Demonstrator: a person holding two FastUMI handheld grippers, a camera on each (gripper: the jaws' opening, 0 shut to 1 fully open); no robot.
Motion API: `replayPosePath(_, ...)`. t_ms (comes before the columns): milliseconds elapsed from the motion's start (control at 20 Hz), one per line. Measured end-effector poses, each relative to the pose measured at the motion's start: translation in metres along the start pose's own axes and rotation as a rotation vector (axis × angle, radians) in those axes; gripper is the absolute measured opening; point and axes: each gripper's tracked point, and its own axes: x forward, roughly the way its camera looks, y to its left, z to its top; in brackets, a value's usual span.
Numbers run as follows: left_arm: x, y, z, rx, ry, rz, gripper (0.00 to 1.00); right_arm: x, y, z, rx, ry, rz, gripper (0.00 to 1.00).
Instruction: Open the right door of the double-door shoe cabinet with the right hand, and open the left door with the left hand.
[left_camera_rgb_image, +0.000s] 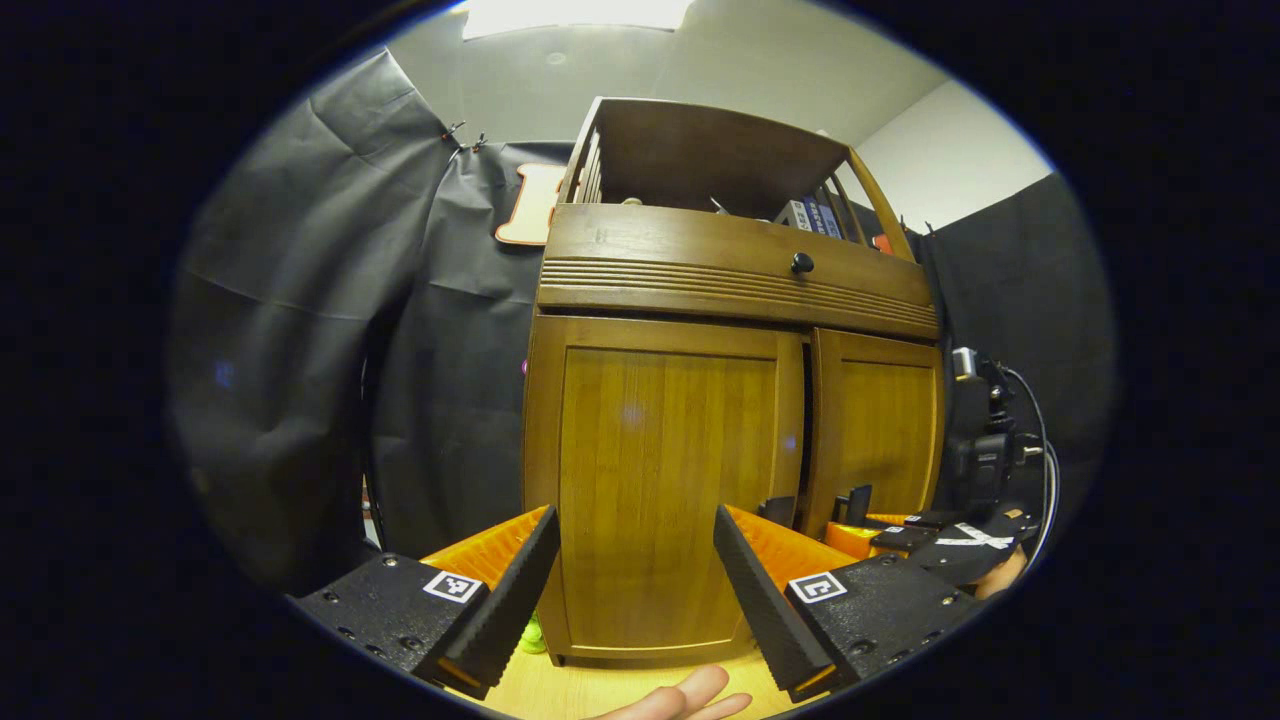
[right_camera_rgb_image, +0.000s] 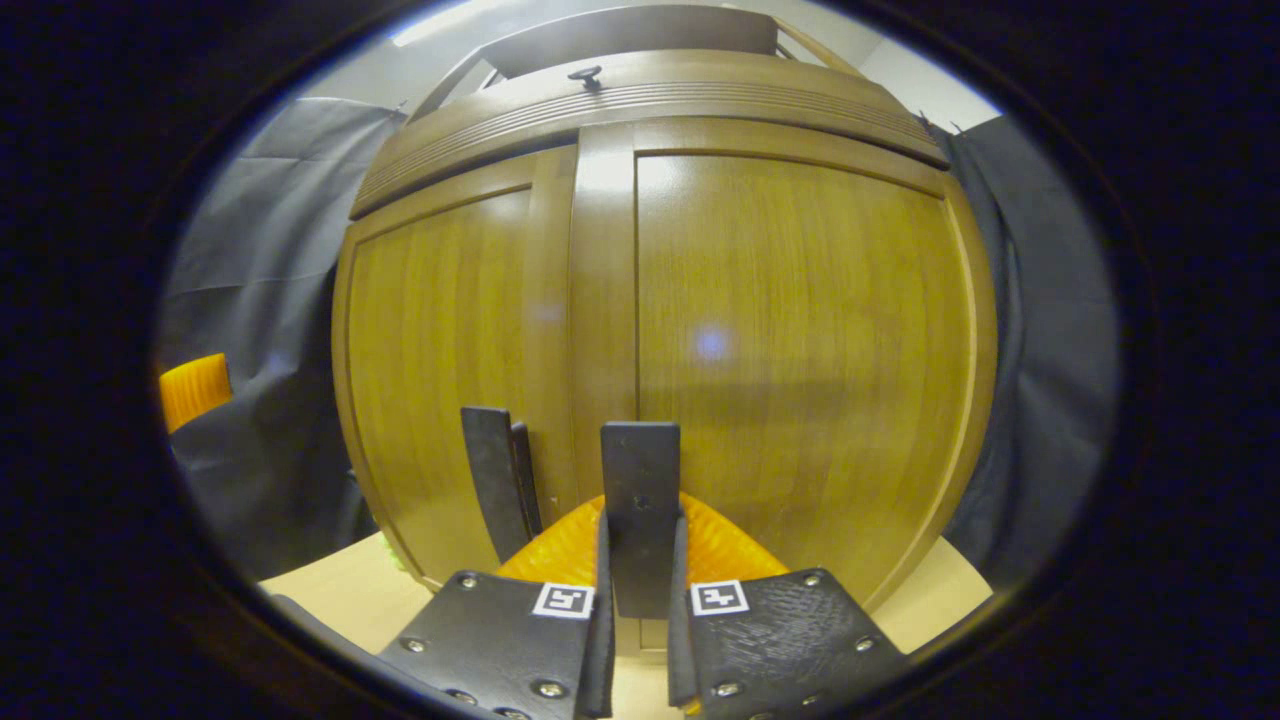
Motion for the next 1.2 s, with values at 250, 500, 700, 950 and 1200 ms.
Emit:
replayPosePath(250,-0.001,-0.011,-0.001,0.018,-0.006,-0.015,0.95,-0.03,-0.004,-0.004,0.013,0.005,0.033,0.21)
replayPosePath(500,-0.002,-0.021,-0.002,0.025,-0.006,-0.044,0.92,-0.049,-0.007,-0.009,0.034,0.016,0.07,0.21)
replayPosePath(700,0.0,-0.02,-0.005,0.0,0.007,-0.048,0.92,-0.07,-0.014,-0.01,0.047,0.029,0.095,0.21)
replayPosePath(950,0.003,-0.018,-0.007,-0.001,0.016,-0.033,0.92,-0.096,-0.025,-0.011,0.087,0.036,0.135,0.22)
replayPosePath(1200,0.007,-0.02,-0.014,-0.008,0.039,-0.042,0.92,-0.122,-0.044,-0.013,0.086,0.035,0.132,0.21)
